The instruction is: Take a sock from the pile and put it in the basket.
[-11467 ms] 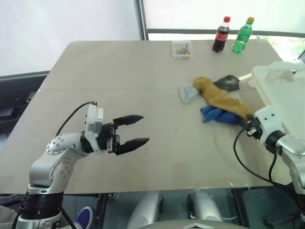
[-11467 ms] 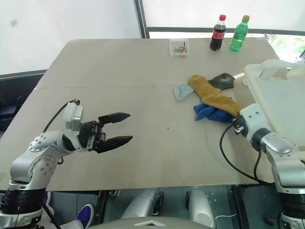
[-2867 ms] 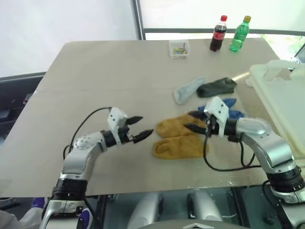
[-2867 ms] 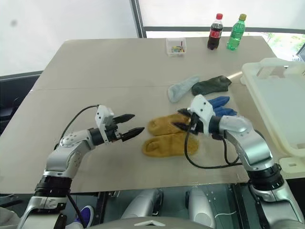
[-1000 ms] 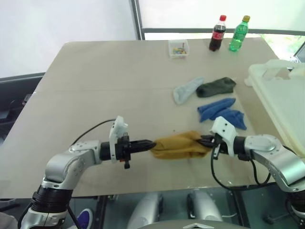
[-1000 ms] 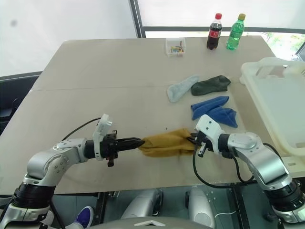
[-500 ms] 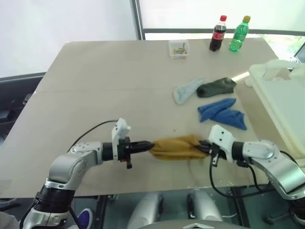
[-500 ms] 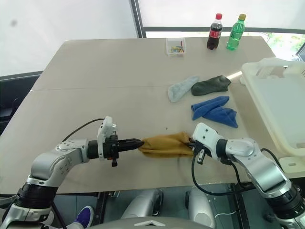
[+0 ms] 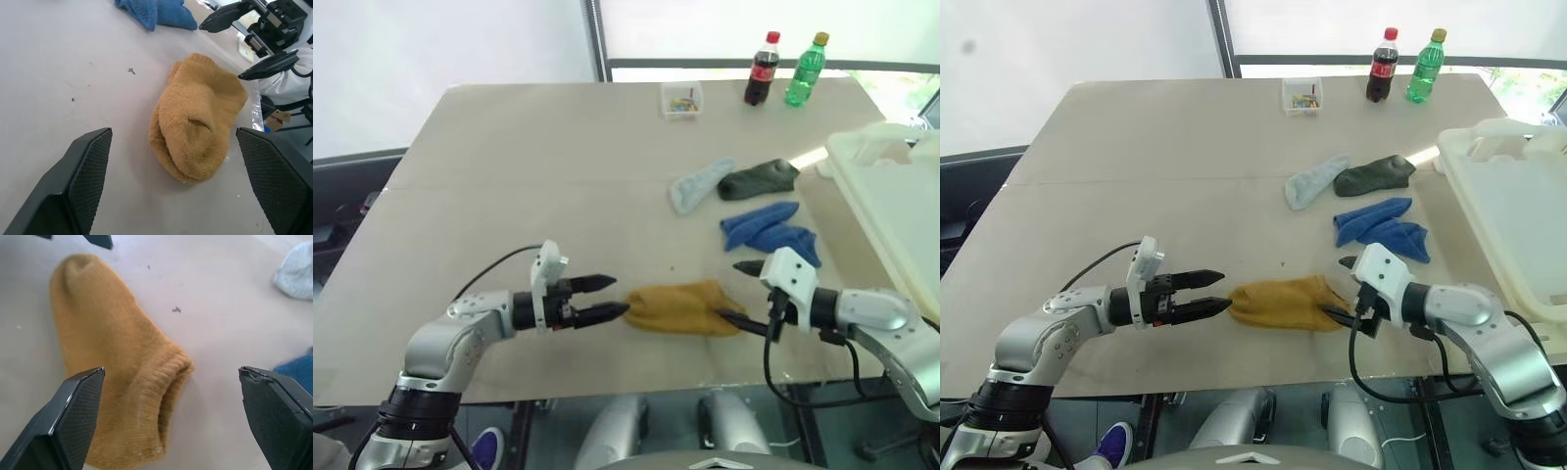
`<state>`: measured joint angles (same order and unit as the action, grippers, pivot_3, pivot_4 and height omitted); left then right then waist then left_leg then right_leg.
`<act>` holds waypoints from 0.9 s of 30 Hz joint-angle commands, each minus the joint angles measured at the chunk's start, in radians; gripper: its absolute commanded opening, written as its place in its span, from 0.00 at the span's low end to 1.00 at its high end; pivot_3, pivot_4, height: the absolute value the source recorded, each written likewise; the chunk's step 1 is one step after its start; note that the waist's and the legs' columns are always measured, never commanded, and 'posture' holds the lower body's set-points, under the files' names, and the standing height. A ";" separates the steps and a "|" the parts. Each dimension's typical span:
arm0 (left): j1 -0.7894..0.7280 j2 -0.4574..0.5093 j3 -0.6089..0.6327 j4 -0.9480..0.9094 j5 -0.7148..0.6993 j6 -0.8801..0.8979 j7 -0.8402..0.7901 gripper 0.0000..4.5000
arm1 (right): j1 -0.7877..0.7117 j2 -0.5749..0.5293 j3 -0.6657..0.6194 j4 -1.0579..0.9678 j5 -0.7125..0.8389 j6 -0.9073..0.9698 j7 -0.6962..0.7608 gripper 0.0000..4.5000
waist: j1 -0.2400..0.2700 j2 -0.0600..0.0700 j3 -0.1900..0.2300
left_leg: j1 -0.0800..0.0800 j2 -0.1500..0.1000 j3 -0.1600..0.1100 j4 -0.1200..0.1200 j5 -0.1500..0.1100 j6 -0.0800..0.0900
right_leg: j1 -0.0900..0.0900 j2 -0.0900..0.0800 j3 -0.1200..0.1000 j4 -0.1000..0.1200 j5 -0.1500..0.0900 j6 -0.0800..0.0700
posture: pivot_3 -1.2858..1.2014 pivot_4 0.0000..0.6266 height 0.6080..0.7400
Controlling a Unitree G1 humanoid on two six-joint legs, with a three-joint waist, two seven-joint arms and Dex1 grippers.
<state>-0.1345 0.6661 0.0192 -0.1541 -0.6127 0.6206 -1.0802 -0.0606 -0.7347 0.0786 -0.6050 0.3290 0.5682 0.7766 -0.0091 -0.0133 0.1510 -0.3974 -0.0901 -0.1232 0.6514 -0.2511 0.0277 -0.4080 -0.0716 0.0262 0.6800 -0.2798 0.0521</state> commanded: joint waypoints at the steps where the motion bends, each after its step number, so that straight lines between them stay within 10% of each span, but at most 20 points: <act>1: -0.033 -0.044 -0.052 0.017 0.069 -0.063 0.041 0.97 | -0.016 0.018 0.050 0.034 -0.082 -0.104 -0.021 1.00 | 0.001 0.000 0.000 | 0.001 0.000 0.000 0.000 0.000 0.000 | 0.001 0.000 0.000 0.000 0.000 0.000 | 0.52 0.24 1.00; 8: -0.038 -0.082 -0.140 0.040 0.216 -0.181 0.089 0.97 | -0.011 -0.037 0.234 0.217 -0.381 -0.302 -0.044 1.00 | -0.002 0.000 -0.003 | 0.003 0.000 0.000 0.000 0.000 0.000 | 0.002 0.000 0.000 0.000 0.000 0.000 | 0.52 0.24 1.00; 14: -0.022 -0.110 -0.027 0.017 0.055 -0.171 0.009 0.97 | -0.010 0.060 0.055 0.124 -0.184 -0.268 -0.059 1.00 | 0.001 -0.002 -0.001 | 0.014 0.000 -0.001 0.000 -0.004 0.006 | 0.014 0.000 -0.001 -0.002 0.000 0.000 | 0.52 0.24 1.00; 19: -0.054 -0.052 0.015 0.079 0.017 -0.166 -0.081 0.98 | 0.030 0.054 0.004 0.042 -0.103 -0.243 -0.018 0.61 | 0.000 -0.001 -0.001 | 0.014 0.001 -0.002 -0.001 -0.004 0.005 | 0.014 0.001 -0.002 -0.002 0.000 0.000 | 0.52 0.24 1.00; 25: -0.069 0.000 0.003 0.108 0.007 -0.142 -0.187 0.46 | 0.055 0.038 0.031 0.014 -0.064 -0.213 0.026 0.03 | -0.002 -0.001 -0.001 | 0.013 0.000 -0.001 -0.001 -0.004 0.006 | 0.014 0.000 -0.001 -0.003 0.000 0.000 | 0.52 0.24 1.00; 27: -0.072 0.002 -0.005 0.121 0.027 -0.158 -0.196 0.26 | 0.057 0.034 0.079 0.043 -0.116 -0.240 0.027 0.00 | -0.001 -0.001 -0.001 | 0.013 0.001 -0.001 -0.002 -0.004 0.006 | 0.014 0.000 -0.001 -0.003 0.000 0.000 | 0.52 0.24 1.00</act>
<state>-0.1941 0.6614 0.0215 -0.0323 -0.5898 0.4774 -1.2546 -0.0068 -0.6974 0.1325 -0.5516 0.2404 0.3576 0.7984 -0.0102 -0.0145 0.1501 -0.3840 -0.0895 -0.1245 0.6496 -0.2549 0.0336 -0.3942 -0.0713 0.0248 0.6770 -0.2800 0.0524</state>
